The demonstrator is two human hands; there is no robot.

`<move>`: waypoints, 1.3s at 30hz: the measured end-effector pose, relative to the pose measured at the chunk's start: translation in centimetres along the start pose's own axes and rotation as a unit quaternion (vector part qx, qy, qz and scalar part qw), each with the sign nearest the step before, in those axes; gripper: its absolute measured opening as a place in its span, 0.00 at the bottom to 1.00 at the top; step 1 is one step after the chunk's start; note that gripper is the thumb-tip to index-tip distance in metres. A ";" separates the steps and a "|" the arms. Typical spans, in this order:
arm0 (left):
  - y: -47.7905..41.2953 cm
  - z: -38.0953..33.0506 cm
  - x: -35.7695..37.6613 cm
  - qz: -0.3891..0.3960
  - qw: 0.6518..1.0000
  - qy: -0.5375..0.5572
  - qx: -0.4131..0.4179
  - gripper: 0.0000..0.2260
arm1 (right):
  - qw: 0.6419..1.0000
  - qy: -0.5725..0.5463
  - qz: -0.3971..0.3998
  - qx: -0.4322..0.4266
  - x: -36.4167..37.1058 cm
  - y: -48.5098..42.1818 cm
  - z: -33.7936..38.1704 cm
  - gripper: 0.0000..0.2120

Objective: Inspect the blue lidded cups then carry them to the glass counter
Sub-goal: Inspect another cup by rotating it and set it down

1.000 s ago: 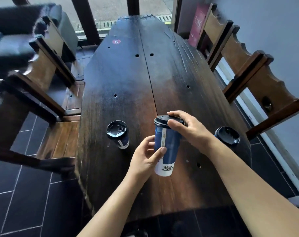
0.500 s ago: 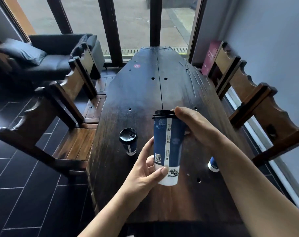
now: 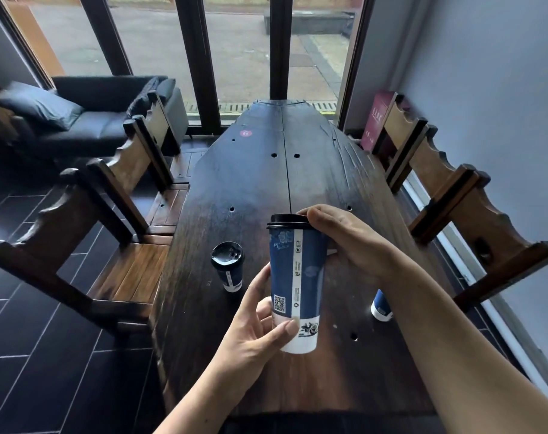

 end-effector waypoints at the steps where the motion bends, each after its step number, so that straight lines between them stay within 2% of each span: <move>1: 0.0 0.0 0.0 0.000 1.000 0.001 -0.003 0.45 | 1.000 0.001 0.001 -0.001 0.1 0.0 0.0 0.30; 5: 0.1 0.5 -0.5 0.001 1.000 -0.012 -0.006 0.44 | 1.000 -0.003 0.004 0.002 0.3 0.1 -0.4 0.28; 9: -0.5 1.1 -1.4 -0.005 0.993 -0.120 0.000 0.37 | 0.999 0.031 -0.006 -0.003 0.1 0.0 -1.6 0.25; 12: -1.9 1.3 -2.5 -0.019 0.982 -0.190 -0.012 0.31 | 0.999 0.045 -0.003 0.003 0.0 0.1 -3.2 0.30; 15: -3.9 2.1 -3.8 -0.039 0.972 -0.232 -0.030 0.23 | 0.999 0.009 0.015 0.037 0.3 -0.1 -5.7 0.34; 22: -8.0 7.4 -6.1 -0.025 0.962 -0.255 -0.095 0.31 | 0.996 -0.053 0.023 0.072 1.1 -2.4 -12.7 0.35; 26: -10.7 11.4 -7.9 -0.025 0.961 -0.252 -0.108 0.30 | 0.996 -0.038 0.028 0.081 0.8 -4.4 -16.8 0.37; 28: -11.9 13.3 -8.6 -0.026 0.961 -0.250 -0.112 0.30 | 0.996 0.009 0.016 0.085 0.7 -5.4 -18.6 0.35; 32: -13.5 17.1 -10.2 -0.023 0.959 -0.257 -0.117 0.33 | 0.992 0.099 -0.011 0.083 0.8 -7.1 -21.8 0.22; 39: -14.4 20.9 -11.8 -0.039 0.958 -0.265 -0.105 0.29 | 0.974 0.209 -0.048 0.072 1.4 -8.8 -24.7 0.11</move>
Point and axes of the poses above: each hand's wrist, its own y-axis away from the middle knuckle, its own x-axis out of the palm, z = x × y, the point moved 4 cm from there along -y, towards the middle knuckle, and after that the axes turned 10 degrees about y, right-handed, at the moved point
